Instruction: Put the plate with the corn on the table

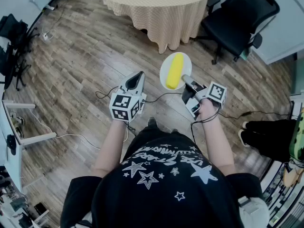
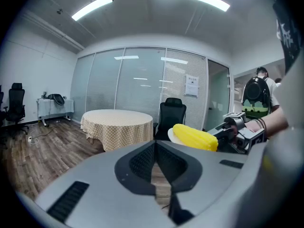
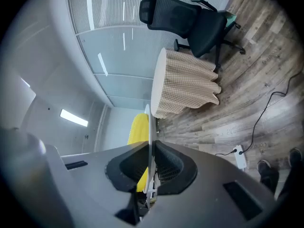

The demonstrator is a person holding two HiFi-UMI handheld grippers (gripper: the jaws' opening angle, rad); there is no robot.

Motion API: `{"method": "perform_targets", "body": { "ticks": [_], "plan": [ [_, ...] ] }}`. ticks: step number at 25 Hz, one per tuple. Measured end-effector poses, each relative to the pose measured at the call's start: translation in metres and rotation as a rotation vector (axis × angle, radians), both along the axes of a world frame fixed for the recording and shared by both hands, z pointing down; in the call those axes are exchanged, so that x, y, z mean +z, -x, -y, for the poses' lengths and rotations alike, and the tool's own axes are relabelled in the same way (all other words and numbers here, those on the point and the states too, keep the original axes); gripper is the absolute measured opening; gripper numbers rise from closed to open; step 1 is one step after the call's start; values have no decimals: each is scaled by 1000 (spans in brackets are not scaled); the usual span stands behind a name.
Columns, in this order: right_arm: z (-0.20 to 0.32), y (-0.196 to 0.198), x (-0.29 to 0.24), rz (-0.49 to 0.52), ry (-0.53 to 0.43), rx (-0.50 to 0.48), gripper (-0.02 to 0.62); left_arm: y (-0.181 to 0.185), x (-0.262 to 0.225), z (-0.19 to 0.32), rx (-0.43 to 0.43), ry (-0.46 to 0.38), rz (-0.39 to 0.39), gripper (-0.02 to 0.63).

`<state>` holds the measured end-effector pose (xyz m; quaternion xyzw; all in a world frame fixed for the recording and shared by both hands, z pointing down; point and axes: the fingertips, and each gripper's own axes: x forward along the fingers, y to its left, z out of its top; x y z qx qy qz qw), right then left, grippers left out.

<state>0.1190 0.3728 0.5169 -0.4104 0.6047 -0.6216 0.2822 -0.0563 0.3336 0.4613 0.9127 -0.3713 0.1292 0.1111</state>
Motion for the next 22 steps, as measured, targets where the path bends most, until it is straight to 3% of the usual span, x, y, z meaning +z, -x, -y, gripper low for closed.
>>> {"method": "perform_targets", "body": {
  "ticks": [10,22],
  "plan": [
    [-13,-11,6,-25,13,-48,40,-24,-1,-13,8,-7,3,8],
    [3,0,-6,-56,-11,-60,40,-15,-4,5,6,-22,-22,8]
  ]
}}
